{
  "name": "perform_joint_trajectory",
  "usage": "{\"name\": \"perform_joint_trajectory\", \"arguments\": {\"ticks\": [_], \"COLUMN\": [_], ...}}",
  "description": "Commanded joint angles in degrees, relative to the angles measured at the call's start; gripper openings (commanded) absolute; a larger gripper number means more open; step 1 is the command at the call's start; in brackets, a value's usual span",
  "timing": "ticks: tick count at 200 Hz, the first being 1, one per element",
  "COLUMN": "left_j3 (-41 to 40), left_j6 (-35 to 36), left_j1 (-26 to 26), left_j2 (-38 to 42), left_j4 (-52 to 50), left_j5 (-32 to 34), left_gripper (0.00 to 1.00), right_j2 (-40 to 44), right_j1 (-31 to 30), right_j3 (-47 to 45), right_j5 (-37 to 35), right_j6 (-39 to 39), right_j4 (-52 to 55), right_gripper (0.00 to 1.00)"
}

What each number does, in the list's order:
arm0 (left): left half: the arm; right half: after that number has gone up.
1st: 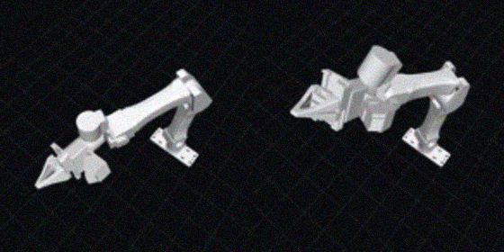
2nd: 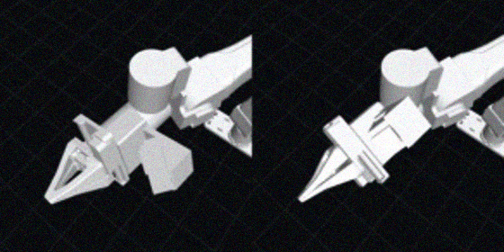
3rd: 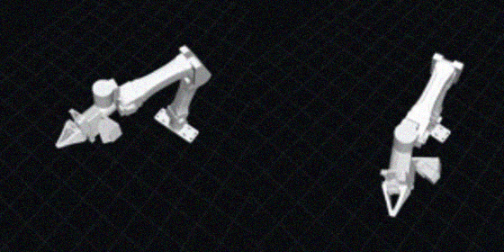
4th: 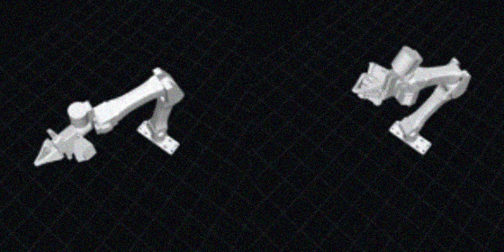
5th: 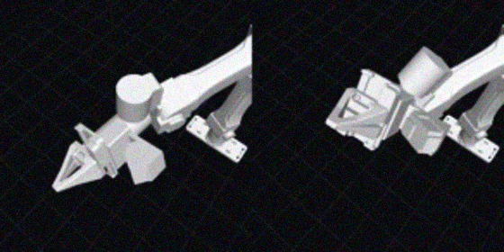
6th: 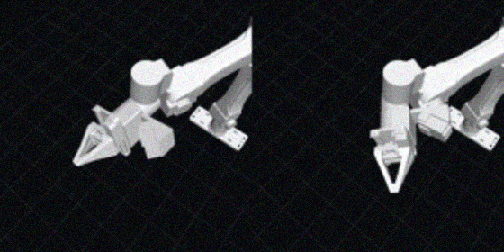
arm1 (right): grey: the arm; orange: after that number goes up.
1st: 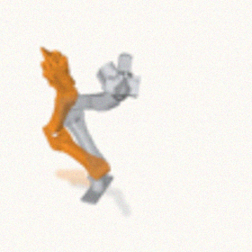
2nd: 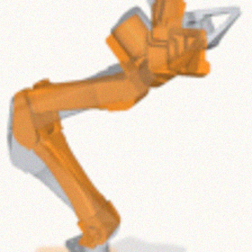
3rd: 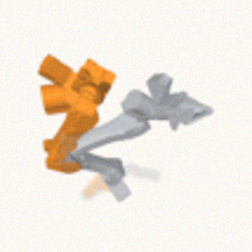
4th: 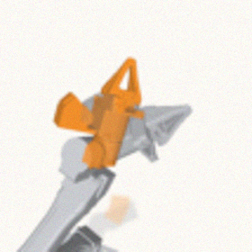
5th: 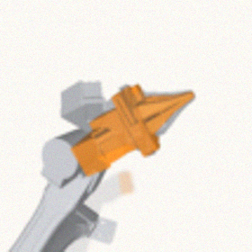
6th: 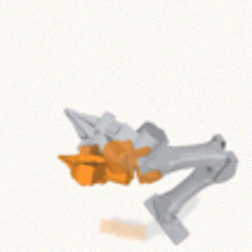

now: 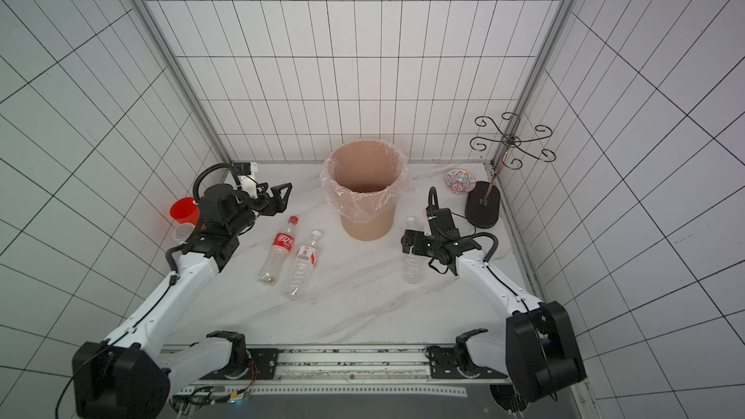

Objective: Throw the plastic bottles in the bin
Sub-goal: Pick up the plastic bottle from the middle-right of the table.

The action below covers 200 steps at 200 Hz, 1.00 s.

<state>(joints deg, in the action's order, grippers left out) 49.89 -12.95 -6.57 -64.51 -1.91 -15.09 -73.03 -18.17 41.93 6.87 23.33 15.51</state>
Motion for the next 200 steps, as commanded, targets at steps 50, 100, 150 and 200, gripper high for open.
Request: {"name": "perform_joint_trajectory", "arguments": {"ticks": [50, 100, 150, 200], "left_j3": [0.0, 0.1, 0.2, 0.1], "left_j6": [-0.4, -0.7, -0.6, -1.0], "left_j1": [0.6, 0.6, 0.7, 0.7], "left_j2": [-0.7, -1.2, -1.3, -1.3], "left_j4": [0.5, 0.5, 0.5, 0.9], "left_j5": [-0.6, -1.4, -1.7, -2.1], "left_gripper": [0.88, 0.88, 0.88, 0.88], "right_j2": [-6.7, -6.5, 6.2, 18.3], "right_j1": [-1.6, -1.5, -1.5, -1.6], "right_j3": [-4.1, -4.0, 3.6, 18.1], "right_j5": [-5.4, -6.4, -13.2, -22.3], "right_j6": [-0.4, -0.8, -3.6, -8.3], "right_j4": [-3.0, -3.2, 6.8, 15.6], "right_gripper": [0.87, 0.66, 0.55, 0.57]}}
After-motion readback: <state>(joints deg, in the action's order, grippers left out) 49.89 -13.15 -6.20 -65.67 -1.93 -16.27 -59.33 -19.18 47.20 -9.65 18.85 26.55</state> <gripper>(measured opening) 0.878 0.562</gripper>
